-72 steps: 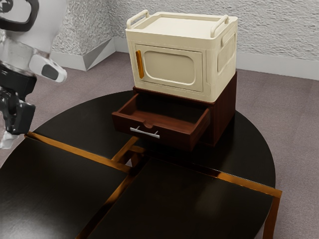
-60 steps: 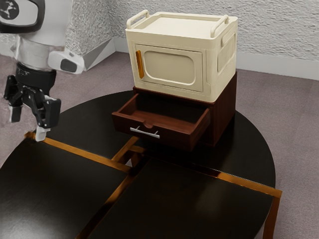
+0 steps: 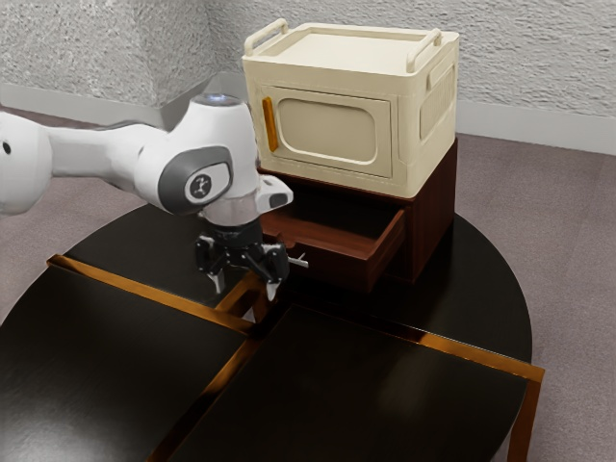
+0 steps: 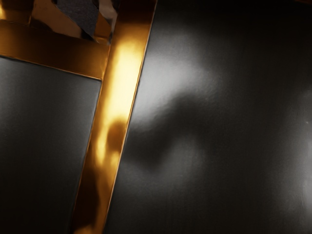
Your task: Push the drawer handle with one arm to close the drawer
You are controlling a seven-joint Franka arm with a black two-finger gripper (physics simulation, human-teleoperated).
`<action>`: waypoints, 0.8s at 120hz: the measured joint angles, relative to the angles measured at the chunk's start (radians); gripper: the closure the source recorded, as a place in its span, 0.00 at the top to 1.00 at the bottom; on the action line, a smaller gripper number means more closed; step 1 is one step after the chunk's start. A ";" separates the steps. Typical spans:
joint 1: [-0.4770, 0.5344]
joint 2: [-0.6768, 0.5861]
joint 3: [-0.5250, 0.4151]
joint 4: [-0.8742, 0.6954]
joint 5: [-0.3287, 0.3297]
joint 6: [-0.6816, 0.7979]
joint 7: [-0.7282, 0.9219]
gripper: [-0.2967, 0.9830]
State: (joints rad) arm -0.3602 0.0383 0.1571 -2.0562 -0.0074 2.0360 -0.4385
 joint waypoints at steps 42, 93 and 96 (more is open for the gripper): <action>0.019 -0.040 0.013 -0.115 0.051 0.232 0.000 0.26; -0.049 0.025 0.014 -0.054 0.046 0.283 0.086 0.16; -0.065 0.018 0.015 -0.060 0.042 0.283 0.089 0.16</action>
State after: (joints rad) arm -0.4251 0.0566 0.1725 -2.1162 0.0343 2.3193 -0.3497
